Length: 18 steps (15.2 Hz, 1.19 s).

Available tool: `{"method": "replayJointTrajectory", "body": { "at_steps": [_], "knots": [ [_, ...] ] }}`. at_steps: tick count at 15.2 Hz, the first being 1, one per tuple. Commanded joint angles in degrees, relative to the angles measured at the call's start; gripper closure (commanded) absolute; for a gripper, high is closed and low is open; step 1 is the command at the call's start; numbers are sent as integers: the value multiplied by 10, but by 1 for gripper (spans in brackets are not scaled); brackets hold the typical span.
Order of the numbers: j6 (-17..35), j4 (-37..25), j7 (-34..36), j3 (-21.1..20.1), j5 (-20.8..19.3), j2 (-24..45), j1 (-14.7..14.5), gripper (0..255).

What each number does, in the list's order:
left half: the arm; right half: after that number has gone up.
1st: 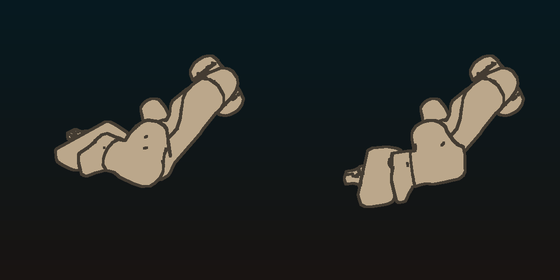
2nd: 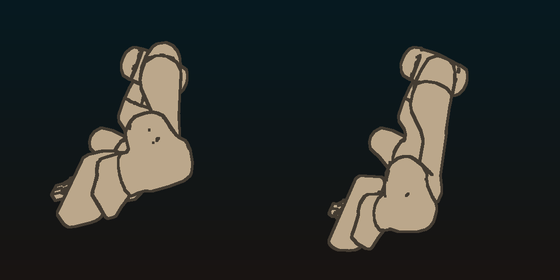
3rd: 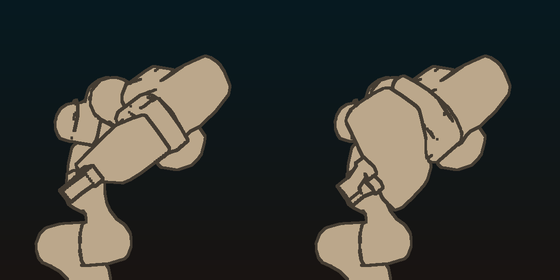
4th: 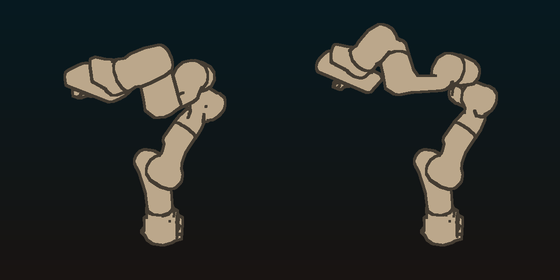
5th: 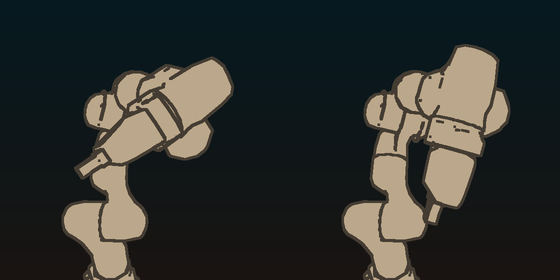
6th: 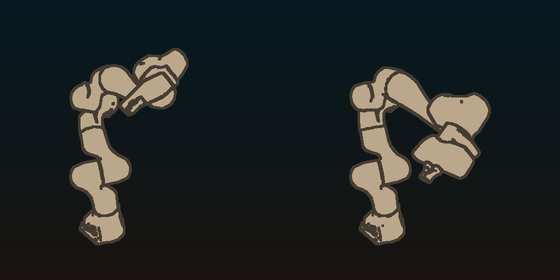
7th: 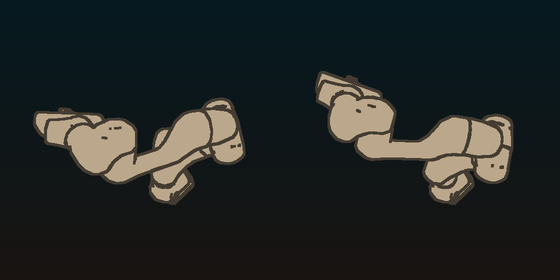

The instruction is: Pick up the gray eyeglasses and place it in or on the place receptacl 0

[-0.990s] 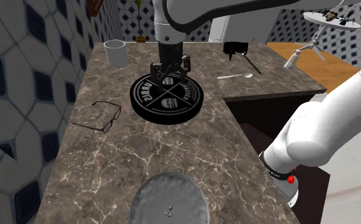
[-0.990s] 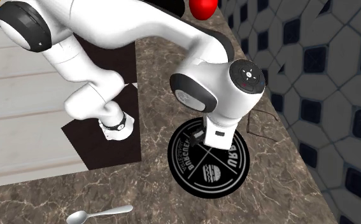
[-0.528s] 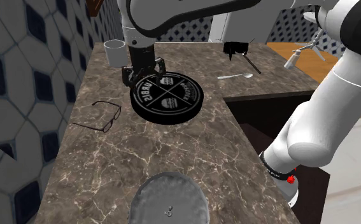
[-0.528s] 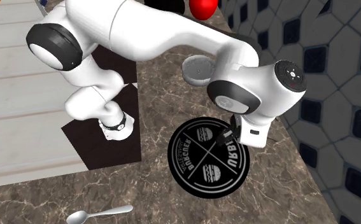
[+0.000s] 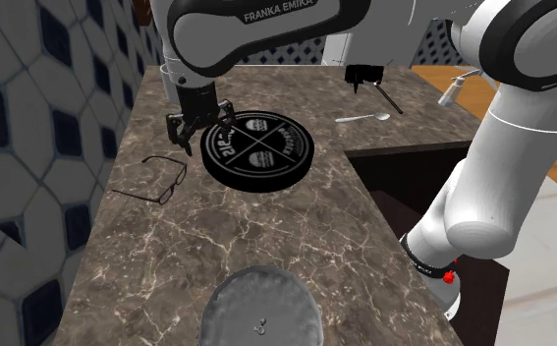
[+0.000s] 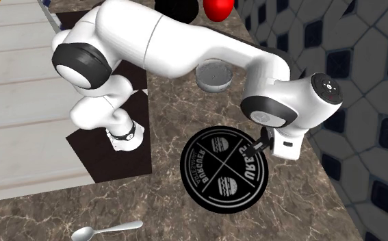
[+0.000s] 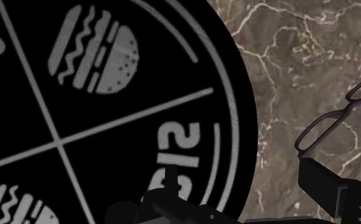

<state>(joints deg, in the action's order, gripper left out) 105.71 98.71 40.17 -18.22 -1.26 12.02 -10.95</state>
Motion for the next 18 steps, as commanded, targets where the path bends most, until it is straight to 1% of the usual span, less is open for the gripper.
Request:
{"method": "replayJointTrajectory", "body": {
  "at_steps": [1,3,10,11,18],
  "knots": [
    [15,14,2,0,-1,1,-1,0],
    [27,24,2,0,-1,3,-1,0],
    [27,24,2,-1,-1,3,-1,0],
    [28,24,3,-1,-2,4,-1,255],
    [38,33,5,-1,-2,5,-3,255]
  ]
}}
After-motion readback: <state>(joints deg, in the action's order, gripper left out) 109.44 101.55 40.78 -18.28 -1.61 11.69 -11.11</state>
